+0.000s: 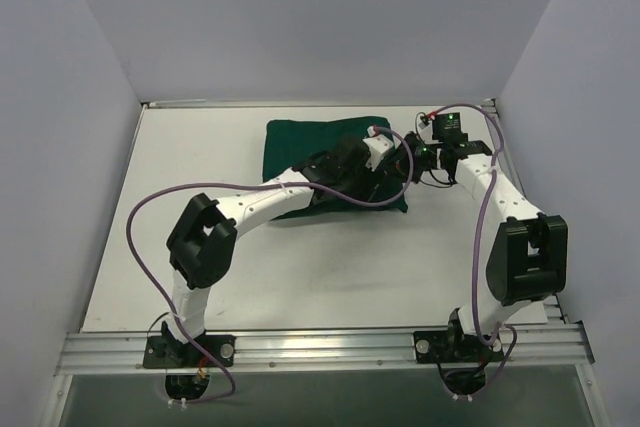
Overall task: Open and lay out the surgical kit
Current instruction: Open the surgical kit at the center of the board.
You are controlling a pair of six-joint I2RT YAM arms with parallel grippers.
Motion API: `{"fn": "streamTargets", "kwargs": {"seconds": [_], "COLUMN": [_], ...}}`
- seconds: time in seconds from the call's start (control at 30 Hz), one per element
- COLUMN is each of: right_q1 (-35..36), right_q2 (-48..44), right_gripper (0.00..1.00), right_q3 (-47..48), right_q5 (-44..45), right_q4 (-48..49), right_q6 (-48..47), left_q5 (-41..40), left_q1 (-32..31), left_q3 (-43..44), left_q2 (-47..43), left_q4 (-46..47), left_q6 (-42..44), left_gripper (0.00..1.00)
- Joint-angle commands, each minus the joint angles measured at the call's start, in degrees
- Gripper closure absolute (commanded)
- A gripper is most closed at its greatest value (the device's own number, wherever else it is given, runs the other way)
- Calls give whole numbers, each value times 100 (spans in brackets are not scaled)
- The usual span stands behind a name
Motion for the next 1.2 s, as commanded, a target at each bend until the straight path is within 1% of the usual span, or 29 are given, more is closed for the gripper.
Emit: {"fn": "streamTargets", "kwargs": {"seconds": [0.0,0.03,0.1,0.13,0.17,0.23,0.27,0.33,0.37,0.43,0.47,0.5,0.53,0.57,0.6,0.63,0.67,0.7,0.73,0.77,0.8,0.83,0.87,0.9,0.93,0.97,1.03,1.07,1.17], "right_q1": [16,16,16,16,7,-19,-19,-10,7,16,33,68,208,322,471,830,1025,1227,1438,1866,2079,2281,2597,2748,2880,3012,3328,3399,3549], "right_q2": [-313,-304,-296,-261,-226,-94,-59,47,65,161,222,310,485,582,679,880,995,1110,1380,1522,1680,1978,2120,2269,2488,2586,2823,2868,3105], "right_gripper": [94,93,85,77,60,48,40,37,35,35,35,35,35,35,36,36,36,36,36,36,35,35,34,33,32,30,26,22,22], "right_q3": [82,82,117,169,239,590,731,1126,1249,1530,1619,1715,1917,2032,2163,2461,2620,2770,2936,3321,3499,3649,3824,4130,4229,4300,4555,4573,4713], "right_q5": [-275,-275,-275,-249,-127,67,329,533,673,946,964,1025,1026,1026,1061,1174,1201,1263,1420,1535,1666,1789,1886,1966,2062,2202,2457,2476,2573], "right_q4": [-90,-90,-99,-212,-327,-694,-819,-1030,-1092,-1101,-1110,-1145,-1206,-1224,-1259,-1277,-1303,-1312,-1382,-1461,-1531,-1593,-1646,-1681,-1673,-1655,-1664,-1594,-1514], "right_q6": [124,124,98,2,-94,-471,-569,-754,-885,-948,-1000,-1044,-1097,-1184,-1385,-1492,-1606,-1798,-1913,-2045,-2177,-2361,-2450,-2520,-2634,-2705,-2837,-2933,-2952], "left_q5": [-454,-525,-613,-613,-648,-823,-868,-894,-912,-886,-921,-990,-1035,-1192,-1324,-1438,-1535,-1867,-2079,-2220,-2430,-2433,-2241,-1952,-1688,-1651,-1406,-1309,-869], "left_q1": [-17,1,45,115,159,351,448,694,982,1344,1720,1906,2108,2537,2776,3022,3285,3836,4146,4463,5240,5570,5869,6142,6362,6364,6364,6356,6260], "left_q3": [507,568,805,867,911,991,991,895,816,518,395,263,114,-193,-326,-475,-781,-950,-1125,-1284,-1399,-1400,-1417,-1356,-1304,-1294,-1408,-1548,-2137], "left_q2": [105,140,219,211,202,106,44,-219,-472,-781,-1113,-1299,-1492,-1886,-2081,-2283,-2659,-2829,-2987,-3110,-3251,-3252,-3243,-3069,-2954,-2762,-2672,-2776,-3145], "left_q4": [343,238,80,-25,-78,-210,-263,-386,-421,-509,-562,-615,-624,-667,-729,-808,-843,-870,-931,-992,-1158,-1508,-1599,-1739,-2053,-2170,-2416,-2373,-2083], "left_q6": [140,123,26,9,-70,-167,-272,-404,-553,-703,-817,-861,-879,-905,-940,-967,-976,-976,-1002,-1011,-1081,-1194,-1309,-1345,-1371,-1397,-1494,-1564,-1696], "left_gripper": [26,45,71,93,98,98,98,98,98,98,98,98,98,98,98,98,98,98,98,98,98,88,70,50,2,6,6,6,6]}}
